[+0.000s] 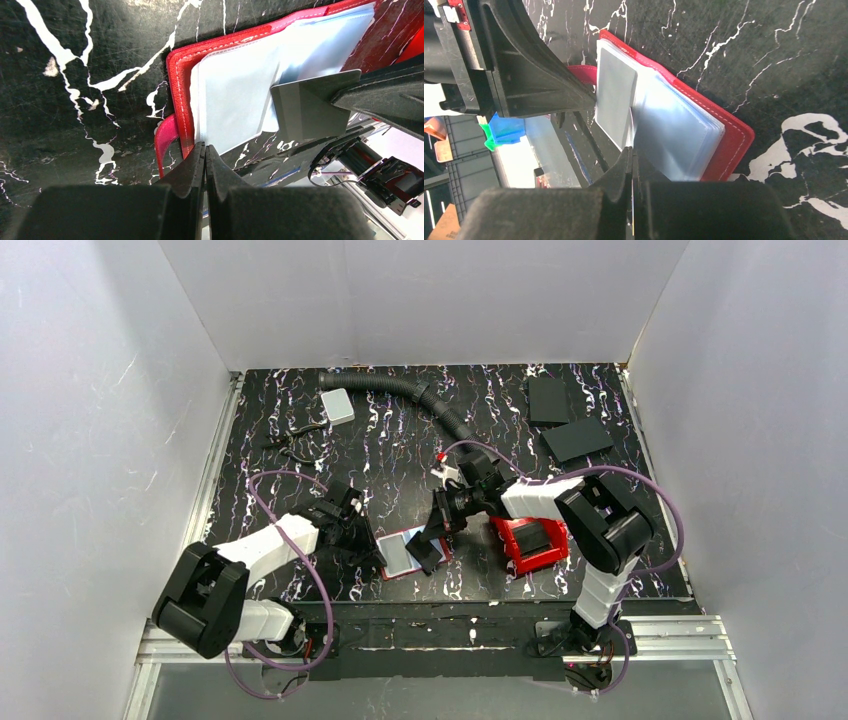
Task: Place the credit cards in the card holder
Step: Insert the credit card into the card holder.
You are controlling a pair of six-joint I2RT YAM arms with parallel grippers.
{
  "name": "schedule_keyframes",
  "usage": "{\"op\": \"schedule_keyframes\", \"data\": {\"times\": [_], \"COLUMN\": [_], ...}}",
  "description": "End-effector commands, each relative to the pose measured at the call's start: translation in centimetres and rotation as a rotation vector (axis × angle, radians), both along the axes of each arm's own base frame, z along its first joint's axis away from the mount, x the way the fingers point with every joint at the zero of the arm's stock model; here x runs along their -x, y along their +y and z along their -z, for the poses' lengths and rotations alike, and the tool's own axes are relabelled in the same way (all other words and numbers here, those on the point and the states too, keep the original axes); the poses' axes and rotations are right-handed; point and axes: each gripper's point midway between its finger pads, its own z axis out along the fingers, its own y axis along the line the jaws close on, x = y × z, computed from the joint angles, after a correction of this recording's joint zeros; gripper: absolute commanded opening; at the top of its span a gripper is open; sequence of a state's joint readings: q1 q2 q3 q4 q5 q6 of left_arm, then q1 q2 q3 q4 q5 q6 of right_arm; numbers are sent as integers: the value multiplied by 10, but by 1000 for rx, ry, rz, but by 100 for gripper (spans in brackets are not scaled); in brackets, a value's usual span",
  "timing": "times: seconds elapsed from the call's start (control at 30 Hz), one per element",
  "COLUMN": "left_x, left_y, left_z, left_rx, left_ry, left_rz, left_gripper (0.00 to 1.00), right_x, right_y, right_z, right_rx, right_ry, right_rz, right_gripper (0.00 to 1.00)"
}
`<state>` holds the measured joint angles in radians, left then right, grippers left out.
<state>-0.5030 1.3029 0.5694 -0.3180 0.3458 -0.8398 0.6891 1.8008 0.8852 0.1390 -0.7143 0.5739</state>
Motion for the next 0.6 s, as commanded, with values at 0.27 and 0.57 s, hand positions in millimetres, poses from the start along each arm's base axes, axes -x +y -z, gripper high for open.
{"op": "schedule_keyframes", "data": {"times": [0.27, 0.57], "left_x": [4, 7], "left_y": [5, 7], "left_z": [9, 13], "left_rx": [-30, -38], "left_ry": [29, 43], "left_rz": [3, 7], "left_gripper": [0, 0], "right_x": [-4, -12], "right_y": [7, 16], "right_z": [7, 6], "right_rx": [-42, -82], "right_ry": [12, 10], "right_rz": [-4, 12], "right_gripper": [1, 1]}}
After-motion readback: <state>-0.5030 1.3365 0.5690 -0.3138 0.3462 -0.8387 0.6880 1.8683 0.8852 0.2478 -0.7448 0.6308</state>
